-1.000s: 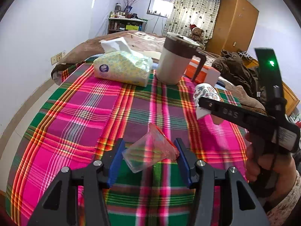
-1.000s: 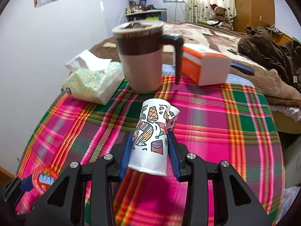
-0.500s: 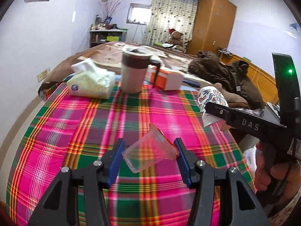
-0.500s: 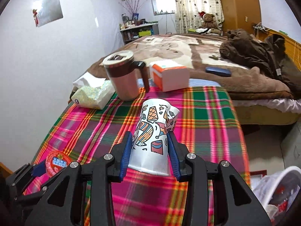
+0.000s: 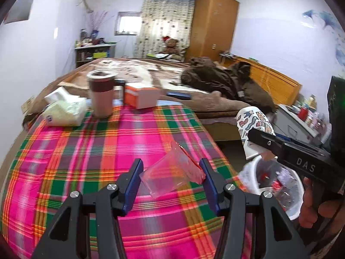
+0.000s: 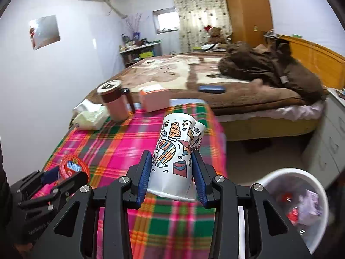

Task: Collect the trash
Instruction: 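Carry both cups over the wastebasket and open both grippers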

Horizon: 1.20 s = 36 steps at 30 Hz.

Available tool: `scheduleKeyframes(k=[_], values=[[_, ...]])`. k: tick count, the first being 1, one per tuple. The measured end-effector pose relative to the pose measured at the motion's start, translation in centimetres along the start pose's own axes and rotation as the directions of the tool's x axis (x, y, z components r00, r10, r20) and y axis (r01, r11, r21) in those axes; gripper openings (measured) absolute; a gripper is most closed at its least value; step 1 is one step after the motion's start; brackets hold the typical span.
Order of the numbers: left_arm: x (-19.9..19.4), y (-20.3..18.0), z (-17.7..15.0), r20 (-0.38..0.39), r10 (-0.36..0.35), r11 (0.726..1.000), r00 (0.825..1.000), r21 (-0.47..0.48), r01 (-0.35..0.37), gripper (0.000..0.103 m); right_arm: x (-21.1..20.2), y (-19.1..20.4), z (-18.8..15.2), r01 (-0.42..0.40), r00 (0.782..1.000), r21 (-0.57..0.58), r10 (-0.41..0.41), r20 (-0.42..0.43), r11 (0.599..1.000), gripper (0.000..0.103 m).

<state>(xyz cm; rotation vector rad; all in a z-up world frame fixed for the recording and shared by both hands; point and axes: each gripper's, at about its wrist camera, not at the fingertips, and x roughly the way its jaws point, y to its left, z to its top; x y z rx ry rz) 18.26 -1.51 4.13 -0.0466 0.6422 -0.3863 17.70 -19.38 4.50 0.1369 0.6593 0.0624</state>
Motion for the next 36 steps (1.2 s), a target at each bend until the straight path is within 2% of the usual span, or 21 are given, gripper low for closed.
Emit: scheduleKeyframes(k=[9, 19, 25, 28, 34, 36], values=[[1.7, -7.7, -0.3, -0.041, -0.125, 0.988, 0.991, 0.082, 0.128, 0.056, -3.3, -6.3, -1.7, 0.109, 0.993, 0.088, -0.112, 0.024, 0.99, 0.04], [4.1, -15.2, -1.8, -0.125, -0.225, 0.956, 0.966, 0.166, 0.244, 0.056, -5.0, -11.7, -4.0, 0.199, 0.98, 0.148, -0.199, -0.014, 0.969, 0.042], [6.1, -18.4, -2.9, -0.18, -0.235, 0.94, 0.955, 0.209, 0.27, 0.056, -4.8, -14.0, -6.0, 0.26, 0.965, 0.142, -0.254, -0.057, 0.955, 0.044], [6.5, -19.7, -3.5, -0.176, -0.214, 0.937, 0.961, 0.241, 0.253, 0.056, -4.6, -15.0, -6.7, 0.266, 0.963, 0.146, -0.256, -0.083, 0.953, 0.045], [7.4, -20.9, -4.1, -0.21, -0.213, 0.934, 0.954, 0.243, 0.262, 0.057, -4.3, -16.6, -7.7, 0.286, 0.956, 0.152, -0.27, -0.115, 0.946, 0.049], [7.6, -21.2, -4.1, -0.205, -0.202, 0.936, 0.958, 0.249, 0.25, 0.059, -4.2, -16.8, -7.8, 0.282, 0.956, 0.146, -0.266, -0.121, 0.948, 0.051]])
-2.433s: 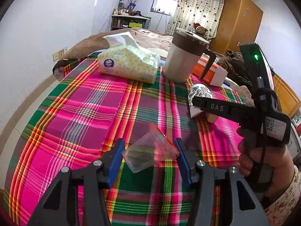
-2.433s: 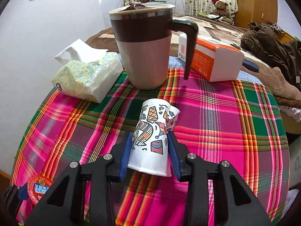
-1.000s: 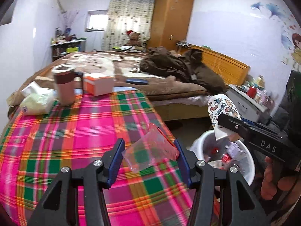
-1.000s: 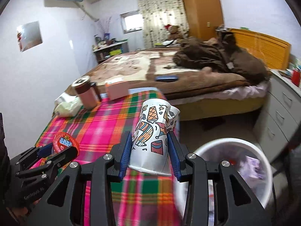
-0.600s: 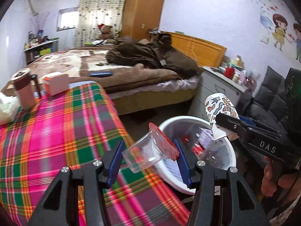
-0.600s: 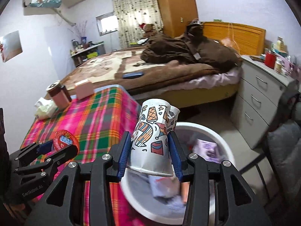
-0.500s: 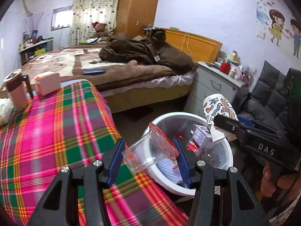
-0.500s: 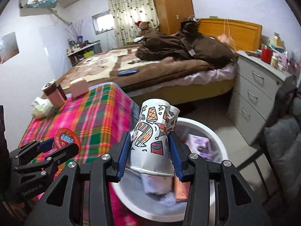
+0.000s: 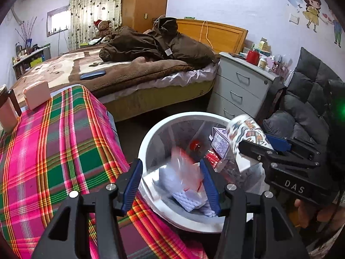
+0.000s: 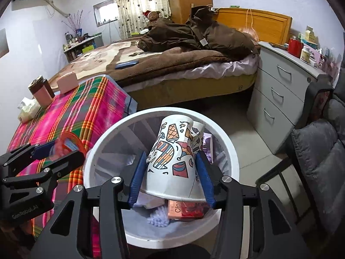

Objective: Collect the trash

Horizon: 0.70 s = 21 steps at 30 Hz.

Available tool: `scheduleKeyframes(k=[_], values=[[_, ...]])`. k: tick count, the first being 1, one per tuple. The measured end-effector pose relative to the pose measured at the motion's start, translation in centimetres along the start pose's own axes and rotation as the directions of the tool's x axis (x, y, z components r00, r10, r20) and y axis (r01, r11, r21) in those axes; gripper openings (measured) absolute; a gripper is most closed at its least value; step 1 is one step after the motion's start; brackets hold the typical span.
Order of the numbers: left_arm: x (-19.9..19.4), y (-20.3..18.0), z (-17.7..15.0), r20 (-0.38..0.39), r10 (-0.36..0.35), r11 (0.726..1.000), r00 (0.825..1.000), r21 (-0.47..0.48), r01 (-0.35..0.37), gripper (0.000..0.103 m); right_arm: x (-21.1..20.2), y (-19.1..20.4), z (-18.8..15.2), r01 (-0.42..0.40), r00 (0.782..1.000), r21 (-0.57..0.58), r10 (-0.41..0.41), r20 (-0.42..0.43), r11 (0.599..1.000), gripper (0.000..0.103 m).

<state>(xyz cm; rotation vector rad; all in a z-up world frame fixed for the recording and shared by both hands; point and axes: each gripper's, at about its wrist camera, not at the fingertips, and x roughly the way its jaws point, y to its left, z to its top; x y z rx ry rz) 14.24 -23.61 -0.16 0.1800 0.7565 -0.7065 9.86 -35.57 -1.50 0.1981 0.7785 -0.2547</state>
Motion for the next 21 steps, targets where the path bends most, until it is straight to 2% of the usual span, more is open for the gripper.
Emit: scheduleKeyframes(k=[2, 6, 13, 21], values=[[0.1, -0.1, 0.0, -0.002, -0.01, 1.0, 1.0, 0.001, 0.01, 0.067, 0.0, -0.1, -0.1, 0.003, 1.0, -0.001, -0.003, -0.001, 1.0, 0.052], [0.0, -0.2, 0.1, 0.002, -0.014, 1.0, 1.0, -0.003, 0.014, 0.067, -0.3, -0.8, -0.1, -0.004, 1.0, 0.028, 0.003, 0.013, 1.0, 0.059], [-0.7, -0.6, -0.2, 0.018, -0.013, 1.0, 1.0, -0.017, 0.013, 0.068, -0.6, -1.1, -0.4, -0.006, 1.0, 0.043, 0.005, 0.023, 0.999, 0.06], [-3.5, -0.6, -1.8, 0.087, 0.069, 0.997, 0.994, -0.037, -0.066, 0.068, -2.7, -0.3, -1.3, 0.007, 0.996, 0.036, -0.01, 0.091, 0.999, 0.06]])
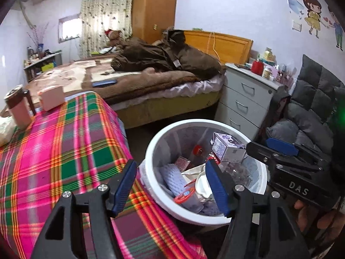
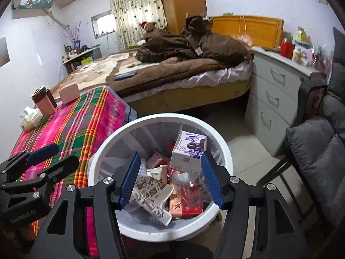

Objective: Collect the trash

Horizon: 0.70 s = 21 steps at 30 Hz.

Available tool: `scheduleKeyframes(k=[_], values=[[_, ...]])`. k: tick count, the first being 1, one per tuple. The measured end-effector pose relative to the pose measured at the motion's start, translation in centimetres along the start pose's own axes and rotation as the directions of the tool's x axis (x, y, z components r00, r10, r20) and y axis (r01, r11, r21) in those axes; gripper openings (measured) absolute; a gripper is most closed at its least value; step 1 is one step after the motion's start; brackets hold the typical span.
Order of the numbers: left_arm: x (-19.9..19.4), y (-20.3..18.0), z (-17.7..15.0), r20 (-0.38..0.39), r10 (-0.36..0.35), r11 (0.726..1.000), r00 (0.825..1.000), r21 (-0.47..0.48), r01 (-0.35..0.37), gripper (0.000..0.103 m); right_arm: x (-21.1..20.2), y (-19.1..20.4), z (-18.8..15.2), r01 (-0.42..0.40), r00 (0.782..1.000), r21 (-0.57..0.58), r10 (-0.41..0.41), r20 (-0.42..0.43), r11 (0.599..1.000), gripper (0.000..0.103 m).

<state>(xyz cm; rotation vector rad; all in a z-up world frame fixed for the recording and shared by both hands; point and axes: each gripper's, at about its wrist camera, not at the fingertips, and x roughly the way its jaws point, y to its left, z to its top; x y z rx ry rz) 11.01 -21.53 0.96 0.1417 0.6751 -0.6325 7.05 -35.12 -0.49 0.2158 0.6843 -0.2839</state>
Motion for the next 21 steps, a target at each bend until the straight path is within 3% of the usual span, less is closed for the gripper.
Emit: scheduleKeyframes(k=[5, 10, 13, 18, 21], values=[[-2.8, -0.1, -1.1, 0.067, 0.084, 0.996, 0.994, 0.013, -0.085, 0.068, -2.3, 1.0, -1.0, 0.006, 0.998, -0.014, -0.005, 0.066, 1.0, 0.06], [-5.5, 0.1, -2.1, 0.123, 0.113, 0.994, 0.986, -0.021, -0.112, 0.068, -4.6, 1.8, -2.2, 0.004, 0.992, -0.006, -0.003, 0.129, 1.0, 0.06], [-7.0, 0.5, -2.8, 0.164, 0.096, 0.995, 0.982, -0.046, -0.089, 0.079, -5.6, 2.4, -2.9, 0.018, 0.986, -0.018, -0.015, 0.168, 1.0, 0.06], [-8.8, 0.3, -3.8, 0.21, 0.165, 0.986, 0.964, -0.041, -0.16, 0.08, -6.8, 3.0, -4.0, 0.035, 0.978, -0.022, -0.03, 0.206, 0.999, 0.06], [-9.1, 0.2, -4.3, 0.21, 0.175, 0.985, 0.962, -0.043, -0.169, 0.08, -7.2, 3.5, -4.6, 0.03, 0.976, -0.025, -0.024, 0.215, 0.999, 0.06]])
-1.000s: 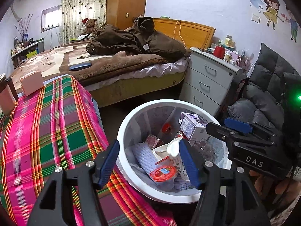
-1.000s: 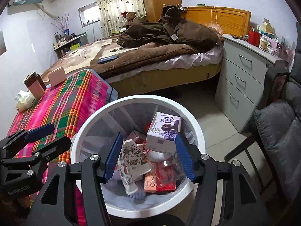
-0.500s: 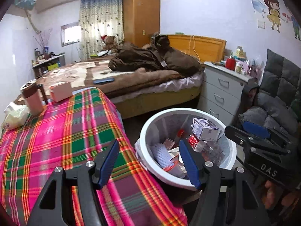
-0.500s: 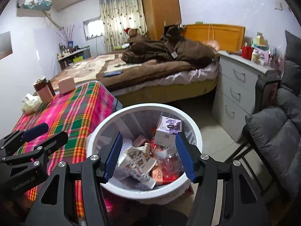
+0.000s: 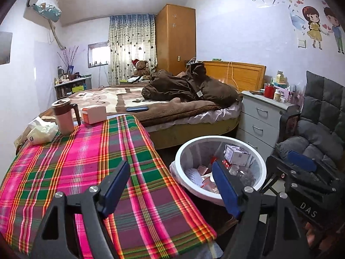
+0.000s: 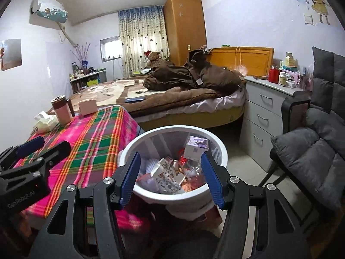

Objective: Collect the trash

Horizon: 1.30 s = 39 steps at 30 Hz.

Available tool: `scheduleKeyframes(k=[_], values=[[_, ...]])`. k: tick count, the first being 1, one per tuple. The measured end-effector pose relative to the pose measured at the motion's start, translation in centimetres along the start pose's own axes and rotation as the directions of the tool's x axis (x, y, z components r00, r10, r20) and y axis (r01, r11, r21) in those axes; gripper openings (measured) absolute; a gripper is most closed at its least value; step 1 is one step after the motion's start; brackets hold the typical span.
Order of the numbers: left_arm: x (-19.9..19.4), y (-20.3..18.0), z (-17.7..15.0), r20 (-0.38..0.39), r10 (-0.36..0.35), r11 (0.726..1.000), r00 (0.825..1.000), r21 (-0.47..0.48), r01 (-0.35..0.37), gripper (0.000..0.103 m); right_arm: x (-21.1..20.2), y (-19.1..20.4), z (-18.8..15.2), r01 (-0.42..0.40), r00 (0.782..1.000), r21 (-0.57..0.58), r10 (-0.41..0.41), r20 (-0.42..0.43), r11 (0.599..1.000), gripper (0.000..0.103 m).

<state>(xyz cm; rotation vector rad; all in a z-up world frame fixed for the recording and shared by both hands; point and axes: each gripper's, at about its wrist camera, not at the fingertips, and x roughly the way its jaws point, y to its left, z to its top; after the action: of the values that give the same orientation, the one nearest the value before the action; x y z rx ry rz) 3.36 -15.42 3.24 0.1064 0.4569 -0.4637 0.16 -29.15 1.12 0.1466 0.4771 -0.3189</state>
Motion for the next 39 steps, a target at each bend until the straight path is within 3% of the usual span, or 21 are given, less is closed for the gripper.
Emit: scheduleKeyframes(k=[18, 39], values=[[-1.5, 0.8, -0.9, 0.006, 0.048, 0.999, 0.999, -0.023, -0.048, 0.08, -0.8, 1.2, -0.8, -0.009, 1.0, 0.019, 0.009, 0.017, 1.0, 0.06], [-1.9, 0.7, -0.8, 0.004, 0.051, 0.998, 0.999, -0.025, -0.051, 0.08, -1.1, 1.5, -0.9, -0.02, 1.0, 0.015, 0.019, 0.023, 1.0, 0.06]])
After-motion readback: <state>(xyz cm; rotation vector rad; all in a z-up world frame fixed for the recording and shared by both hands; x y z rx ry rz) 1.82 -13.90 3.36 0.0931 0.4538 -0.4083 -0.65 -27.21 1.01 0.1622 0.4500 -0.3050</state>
